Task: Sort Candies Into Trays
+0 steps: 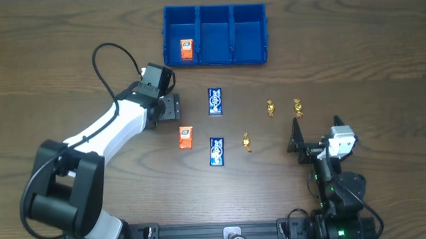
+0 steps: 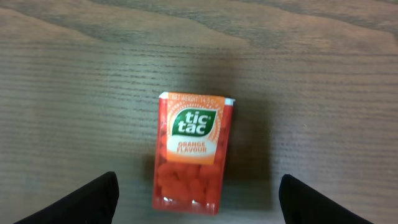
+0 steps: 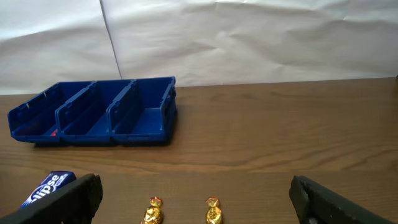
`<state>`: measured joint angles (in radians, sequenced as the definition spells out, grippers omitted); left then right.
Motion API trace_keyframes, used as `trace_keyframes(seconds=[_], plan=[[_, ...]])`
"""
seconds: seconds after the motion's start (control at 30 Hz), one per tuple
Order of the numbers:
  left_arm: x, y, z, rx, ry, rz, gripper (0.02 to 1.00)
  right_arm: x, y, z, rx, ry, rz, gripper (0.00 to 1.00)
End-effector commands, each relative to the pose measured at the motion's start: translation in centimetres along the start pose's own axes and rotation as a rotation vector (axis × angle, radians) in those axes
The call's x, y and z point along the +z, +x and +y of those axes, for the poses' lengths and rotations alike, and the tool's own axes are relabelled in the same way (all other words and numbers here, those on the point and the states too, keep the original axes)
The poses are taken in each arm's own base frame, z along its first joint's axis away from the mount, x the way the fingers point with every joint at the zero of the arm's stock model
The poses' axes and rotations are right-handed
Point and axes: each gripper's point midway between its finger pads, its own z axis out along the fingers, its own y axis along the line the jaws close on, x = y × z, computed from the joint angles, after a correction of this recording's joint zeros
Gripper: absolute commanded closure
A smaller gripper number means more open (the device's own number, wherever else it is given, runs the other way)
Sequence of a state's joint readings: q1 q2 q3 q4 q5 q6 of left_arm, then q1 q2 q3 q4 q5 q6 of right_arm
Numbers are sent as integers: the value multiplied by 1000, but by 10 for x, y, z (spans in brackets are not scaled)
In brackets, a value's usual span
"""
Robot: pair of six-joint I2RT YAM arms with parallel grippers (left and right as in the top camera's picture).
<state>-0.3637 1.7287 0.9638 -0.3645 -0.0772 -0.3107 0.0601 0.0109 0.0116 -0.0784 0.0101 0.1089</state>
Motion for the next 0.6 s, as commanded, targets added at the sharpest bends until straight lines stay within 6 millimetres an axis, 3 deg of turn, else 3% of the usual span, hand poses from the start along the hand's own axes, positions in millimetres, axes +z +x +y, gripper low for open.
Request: trace_keyframes(seconds=[0.03,0.3,0.6], plan=[[8,-4,2,-3,16,12,187,0,1,0,-13,-4,2,3],[21,3,2,3,19,44,213,0,2,0,-13,-4,2,3],[24,3,1,2,20,47,542,0,1,0,-13,-4,2,3]])
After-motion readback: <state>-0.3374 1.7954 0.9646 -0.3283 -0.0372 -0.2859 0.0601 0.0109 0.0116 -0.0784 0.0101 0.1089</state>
